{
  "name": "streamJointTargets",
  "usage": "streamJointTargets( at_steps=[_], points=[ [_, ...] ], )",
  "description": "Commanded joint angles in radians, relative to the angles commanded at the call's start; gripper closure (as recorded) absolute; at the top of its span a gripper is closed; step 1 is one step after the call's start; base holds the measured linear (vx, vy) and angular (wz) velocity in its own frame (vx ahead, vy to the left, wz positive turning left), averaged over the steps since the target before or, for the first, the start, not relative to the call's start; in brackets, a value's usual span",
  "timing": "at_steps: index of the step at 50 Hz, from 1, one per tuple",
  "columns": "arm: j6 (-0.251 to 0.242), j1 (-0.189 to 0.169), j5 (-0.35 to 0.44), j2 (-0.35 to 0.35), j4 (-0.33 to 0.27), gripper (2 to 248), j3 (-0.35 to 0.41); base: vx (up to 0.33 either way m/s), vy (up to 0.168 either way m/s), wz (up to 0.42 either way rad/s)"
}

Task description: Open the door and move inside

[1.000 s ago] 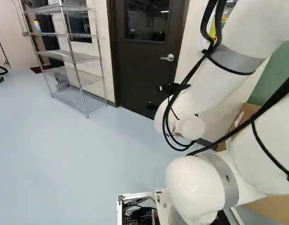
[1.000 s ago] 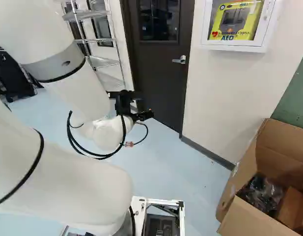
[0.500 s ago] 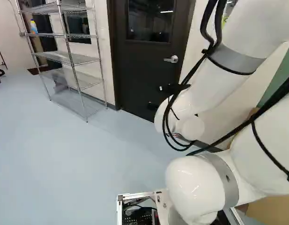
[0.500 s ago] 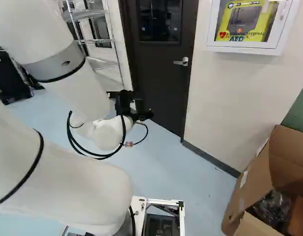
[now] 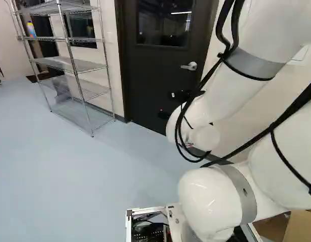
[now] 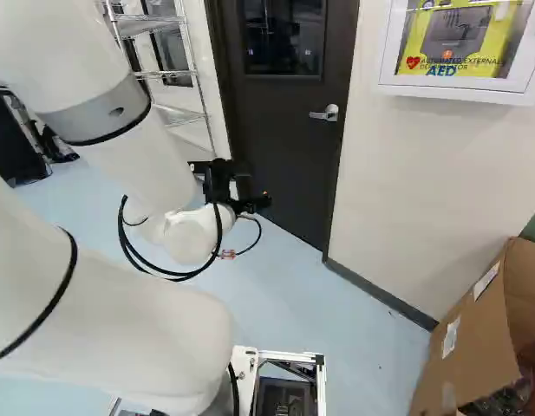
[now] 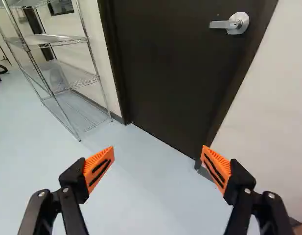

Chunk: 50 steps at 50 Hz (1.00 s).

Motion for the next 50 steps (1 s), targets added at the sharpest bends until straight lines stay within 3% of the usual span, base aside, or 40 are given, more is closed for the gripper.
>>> streamJointTargets(
  at_steps=[50],
  points=[
    [0.0, 0.0, 0.0, 0.0, 0.0, 3, 0.0, 0.132, 0.084, -0.054]
  ],
)
